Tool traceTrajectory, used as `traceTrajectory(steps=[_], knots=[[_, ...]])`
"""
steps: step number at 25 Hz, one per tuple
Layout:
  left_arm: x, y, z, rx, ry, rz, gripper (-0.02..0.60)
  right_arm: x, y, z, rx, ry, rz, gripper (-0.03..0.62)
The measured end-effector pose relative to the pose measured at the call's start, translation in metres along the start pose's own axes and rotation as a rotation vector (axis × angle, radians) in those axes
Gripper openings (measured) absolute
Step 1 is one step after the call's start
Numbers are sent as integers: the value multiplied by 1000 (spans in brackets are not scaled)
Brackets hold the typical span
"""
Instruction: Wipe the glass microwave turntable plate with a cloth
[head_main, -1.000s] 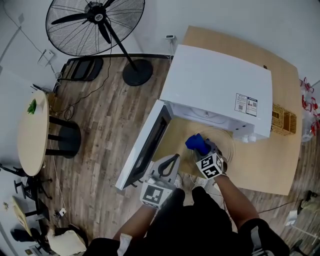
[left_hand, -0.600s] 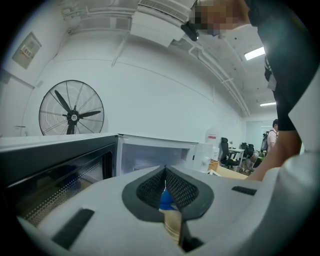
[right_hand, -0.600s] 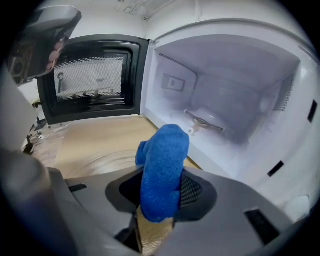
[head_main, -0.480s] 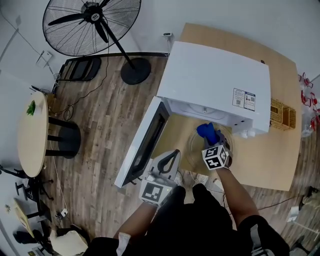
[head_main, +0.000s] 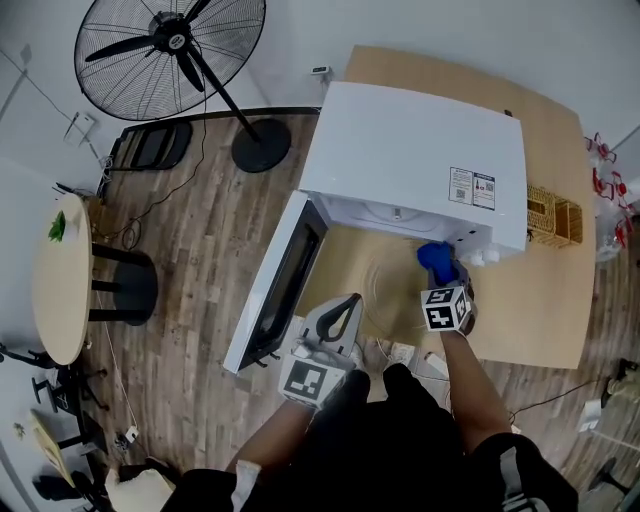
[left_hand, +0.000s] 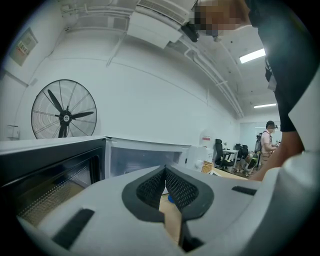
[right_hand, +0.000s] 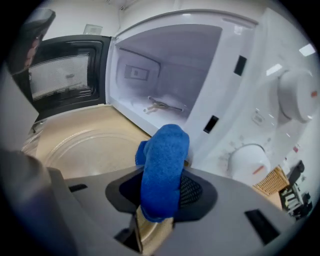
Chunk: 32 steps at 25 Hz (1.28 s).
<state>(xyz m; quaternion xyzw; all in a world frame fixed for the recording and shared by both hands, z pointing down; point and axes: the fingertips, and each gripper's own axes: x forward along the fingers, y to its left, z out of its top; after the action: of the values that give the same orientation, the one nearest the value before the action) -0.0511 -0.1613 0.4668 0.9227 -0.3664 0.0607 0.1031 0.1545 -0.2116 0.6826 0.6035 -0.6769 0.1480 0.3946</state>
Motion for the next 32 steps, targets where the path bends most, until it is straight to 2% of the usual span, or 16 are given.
traceTrajectory(steps=[4, 8, 14, 19, 22, 26, 32], knots=[[0, -1, -2, -12, 6, -5, 6, -3, -15, -11, 41, 9, -32, 135], [-4, 0, -3, -1, -2, 1, 5, -10, -12, -3, 52, -22, -28, 137], [-11, 5, -3, -7, 5, 37, 6, -28, 32, 29, 20, -116, 91, 137], [-20, 12, -8, -8, 0, 74, 6, -37, 102, 44, -65, -140, 238, 137], [-25, 14, -8, 3, -38, 86, 6, -36, 137, 42, -82, -125, 305, 137], [-33, 22, -13, -21, -14, 131, 5, -29, 156, 36, -96, -83, 324, 137], [-37, 23, -17, -2, 1, 146, 6, -27, 154, 37, -171, -97, 304, 138]])
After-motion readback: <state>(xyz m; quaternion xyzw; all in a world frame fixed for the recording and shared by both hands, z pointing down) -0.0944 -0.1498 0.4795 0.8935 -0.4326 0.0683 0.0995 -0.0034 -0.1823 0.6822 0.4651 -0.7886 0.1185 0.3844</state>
